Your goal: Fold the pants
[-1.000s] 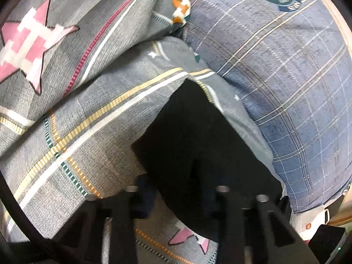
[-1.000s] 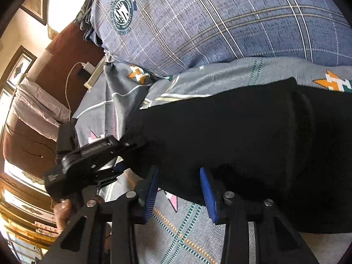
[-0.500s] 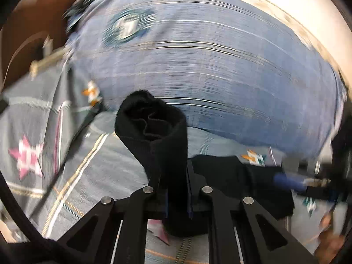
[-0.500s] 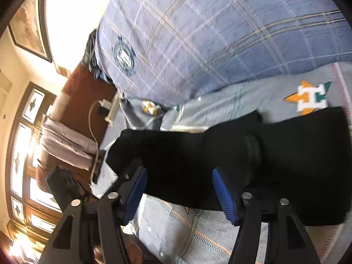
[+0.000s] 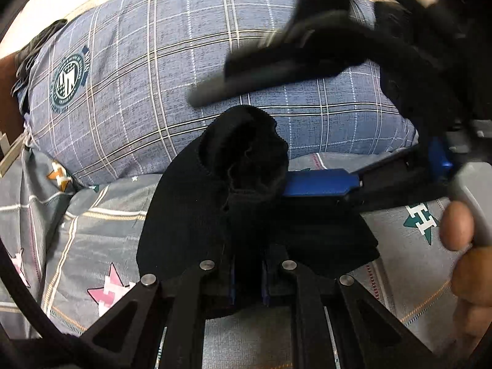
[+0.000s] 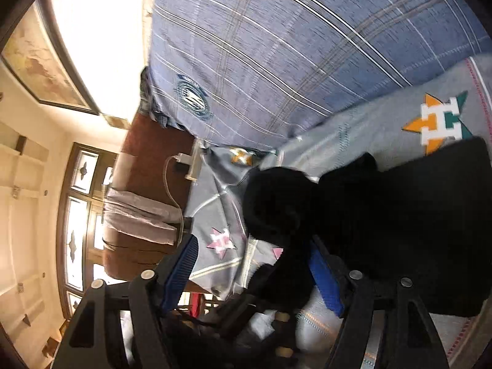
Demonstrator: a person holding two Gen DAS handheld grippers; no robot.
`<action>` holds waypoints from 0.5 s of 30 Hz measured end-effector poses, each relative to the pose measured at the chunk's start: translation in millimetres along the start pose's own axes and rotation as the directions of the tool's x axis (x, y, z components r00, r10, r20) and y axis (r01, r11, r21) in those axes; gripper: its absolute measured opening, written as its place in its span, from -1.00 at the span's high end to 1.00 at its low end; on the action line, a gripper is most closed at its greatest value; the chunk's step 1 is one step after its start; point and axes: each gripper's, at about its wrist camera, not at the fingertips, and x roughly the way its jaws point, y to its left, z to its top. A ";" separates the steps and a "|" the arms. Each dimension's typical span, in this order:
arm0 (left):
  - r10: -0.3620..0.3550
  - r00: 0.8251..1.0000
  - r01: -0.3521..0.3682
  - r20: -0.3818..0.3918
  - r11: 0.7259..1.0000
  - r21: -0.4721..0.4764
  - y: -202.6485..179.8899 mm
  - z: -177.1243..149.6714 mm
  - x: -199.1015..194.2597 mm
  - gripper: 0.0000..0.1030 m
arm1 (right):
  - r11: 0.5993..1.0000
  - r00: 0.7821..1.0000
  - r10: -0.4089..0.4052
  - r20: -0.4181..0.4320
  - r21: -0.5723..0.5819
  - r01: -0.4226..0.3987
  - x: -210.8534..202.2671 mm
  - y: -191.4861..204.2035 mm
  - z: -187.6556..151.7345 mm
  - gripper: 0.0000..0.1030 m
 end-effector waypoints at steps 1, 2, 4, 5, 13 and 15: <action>-0.011 1.000 0.011 -0.004 1.000 0.002 -0.3 2.6 0.6 0.77 | 0.998 0.998 -0.060 0.009 -0.021 0.060 -1.4 1.8 1.7 -0.47; -0.014 1.000 0.014 -0.007 1.000 0.010 -1.9 4.6 0.7 0.77 | 0.990 0.990 -0.139 0.007 -0.038 0.139 -0.8 1.1 3.0 -0.45; -0.014 1.000 0.014 -0.004 0.999 0.044 -7.5 9.7 -1.6 0.77 | 0.979 0.980 -0.200 -0.006 -0.036 0.200 2.1 -4.1 4.2 -0.09; -0.023 1.000 0.023 -0.004 0.998 0.057 -10.2 12.9 -3.3 0.77 | 0.977 0.977 -0.213 -0.024 -0.033 0.213 2.9 -5.7 4.8 0.43; -0.193 0.979 0.198 -0.068 0.978 0.071 -34.8 47.6 13.5 0.77 | 0.952 0.956 -0.287 0.068 -0.092 0.292 -41.4 2.9 21.8 0.71; -0.218 0.969 0.225 -0.113 0.973 0.058 -42.2 44.0 30.5 0.76 | 0.947 0.948 -0.314 0.058 -0.048 0.317 -50.1 -14.5 27.4 0.71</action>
